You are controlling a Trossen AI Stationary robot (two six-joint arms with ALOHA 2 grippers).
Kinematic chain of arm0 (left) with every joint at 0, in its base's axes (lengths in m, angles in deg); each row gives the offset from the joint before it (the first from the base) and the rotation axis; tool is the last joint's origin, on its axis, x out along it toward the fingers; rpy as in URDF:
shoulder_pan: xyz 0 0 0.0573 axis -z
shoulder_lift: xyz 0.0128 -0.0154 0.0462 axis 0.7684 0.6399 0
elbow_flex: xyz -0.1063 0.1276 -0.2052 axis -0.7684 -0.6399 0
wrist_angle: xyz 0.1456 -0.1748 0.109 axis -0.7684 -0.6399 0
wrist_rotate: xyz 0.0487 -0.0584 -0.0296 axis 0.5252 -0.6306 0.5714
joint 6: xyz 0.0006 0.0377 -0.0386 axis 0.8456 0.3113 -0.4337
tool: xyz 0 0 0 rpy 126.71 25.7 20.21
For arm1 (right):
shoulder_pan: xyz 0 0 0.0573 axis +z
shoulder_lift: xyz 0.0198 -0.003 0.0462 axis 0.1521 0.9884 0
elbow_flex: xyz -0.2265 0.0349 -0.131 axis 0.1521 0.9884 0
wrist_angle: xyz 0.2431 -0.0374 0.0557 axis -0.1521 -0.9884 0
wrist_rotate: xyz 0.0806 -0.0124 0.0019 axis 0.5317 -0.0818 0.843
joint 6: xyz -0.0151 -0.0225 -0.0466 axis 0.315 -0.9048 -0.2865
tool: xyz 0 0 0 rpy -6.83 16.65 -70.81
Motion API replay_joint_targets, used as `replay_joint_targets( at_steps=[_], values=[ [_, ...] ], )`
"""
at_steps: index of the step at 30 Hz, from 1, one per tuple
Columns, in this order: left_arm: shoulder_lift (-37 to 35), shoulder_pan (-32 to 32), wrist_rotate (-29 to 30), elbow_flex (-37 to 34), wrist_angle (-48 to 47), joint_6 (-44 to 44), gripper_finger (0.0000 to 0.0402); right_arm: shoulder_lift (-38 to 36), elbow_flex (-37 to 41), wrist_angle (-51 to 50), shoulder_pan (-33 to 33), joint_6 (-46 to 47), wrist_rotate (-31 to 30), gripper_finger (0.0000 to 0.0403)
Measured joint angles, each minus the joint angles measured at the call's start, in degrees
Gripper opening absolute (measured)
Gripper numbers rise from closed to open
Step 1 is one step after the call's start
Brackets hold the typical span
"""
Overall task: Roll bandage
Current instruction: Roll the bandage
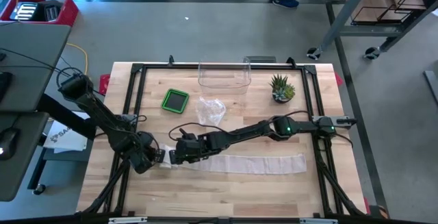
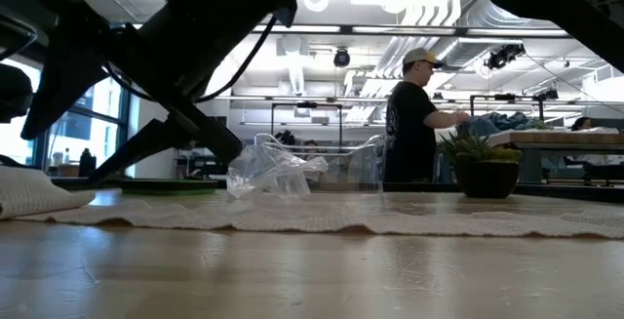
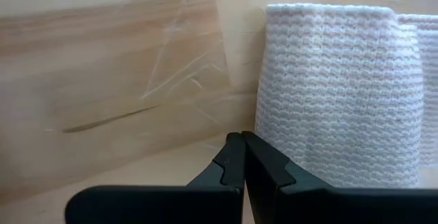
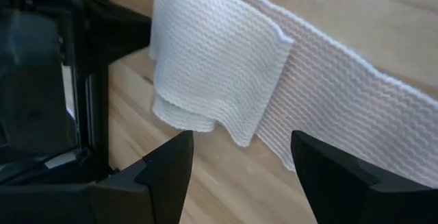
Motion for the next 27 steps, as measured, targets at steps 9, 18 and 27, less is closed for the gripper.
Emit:
replay_joint_targets(
  at_steps=[9, 18, 27],
  values=[
    [1.49, 0.01, 2.97, 0.75, 9.77, -0.43, 0.0000, 0.00, 0.00, -0.37, -0.12, -0.19, -0.82, 0.0238],
    [7.34, -0.39, 5.54, 0.73, 16.16, -0.01, 0.0000, 0.00, 0.02, -1.86, 0.32, -1.53, 1.36, 0.0238],
    [6.73, -0.28, 5.70, 0.64, 15.88, 1.45, 0.0000, 0.00, 0.04, -2.12, 1.08, -1.05, -0.73, 0.0238]
  ],
)
